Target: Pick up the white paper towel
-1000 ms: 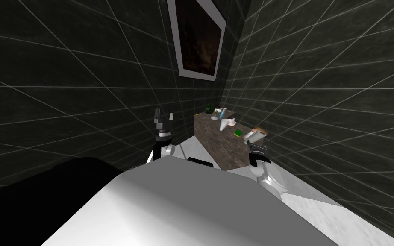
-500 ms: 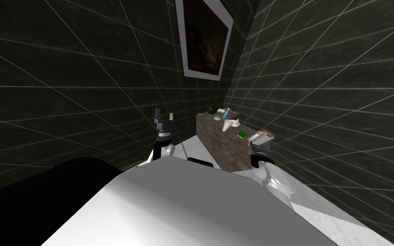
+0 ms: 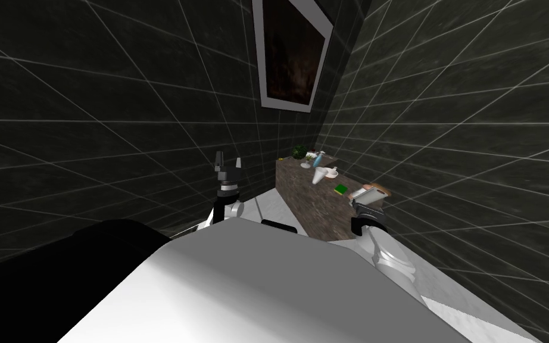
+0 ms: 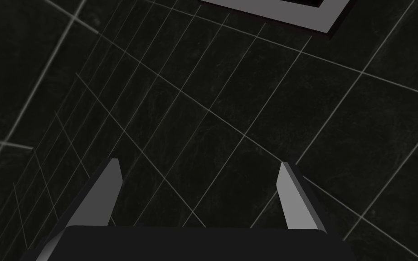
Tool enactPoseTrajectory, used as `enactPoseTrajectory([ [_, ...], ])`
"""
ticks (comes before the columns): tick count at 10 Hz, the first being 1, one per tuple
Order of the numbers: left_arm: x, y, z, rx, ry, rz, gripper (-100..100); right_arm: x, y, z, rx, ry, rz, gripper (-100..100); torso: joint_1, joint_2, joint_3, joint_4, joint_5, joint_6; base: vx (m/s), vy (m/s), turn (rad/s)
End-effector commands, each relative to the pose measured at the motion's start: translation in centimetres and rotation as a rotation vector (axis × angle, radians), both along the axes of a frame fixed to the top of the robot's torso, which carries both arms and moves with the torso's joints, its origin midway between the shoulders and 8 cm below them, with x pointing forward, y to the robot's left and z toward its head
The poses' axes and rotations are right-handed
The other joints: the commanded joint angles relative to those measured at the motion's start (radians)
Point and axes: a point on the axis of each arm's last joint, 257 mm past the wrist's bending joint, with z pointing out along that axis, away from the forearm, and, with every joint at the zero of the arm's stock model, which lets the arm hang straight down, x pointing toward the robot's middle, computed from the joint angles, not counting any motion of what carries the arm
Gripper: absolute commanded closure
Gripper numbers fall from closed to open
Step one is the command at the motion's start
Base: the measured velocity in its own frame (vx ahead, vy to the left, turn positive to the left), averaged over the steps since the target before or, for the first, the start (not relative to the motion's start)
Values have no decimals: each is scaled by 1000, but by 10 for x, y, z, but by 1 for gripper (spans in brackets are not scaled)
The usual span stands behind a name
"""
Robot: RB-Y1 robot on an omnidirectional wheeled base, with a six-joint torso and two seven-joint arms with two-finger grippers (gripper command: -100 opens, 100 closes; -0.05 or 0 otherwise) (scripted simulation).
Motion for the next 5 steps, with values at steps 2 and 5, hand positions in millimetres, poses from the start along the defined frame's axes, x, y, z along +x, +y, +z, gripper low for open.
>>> enactPoseTrajectory([
  [2, 0, 0, 0, 0, 0, 0, 0, -6, -9, 3, 36, -41, -41, -100, 0, -1, 0, 0, 0, 0, -8, 0, -19],
  [5, 0, 0, 0, 0, 0, 0, 0, -18, -20, 7, -2, -35, -67, -100, 0, 0, 0, 0, 0, 0, -24, 0, 119],
])
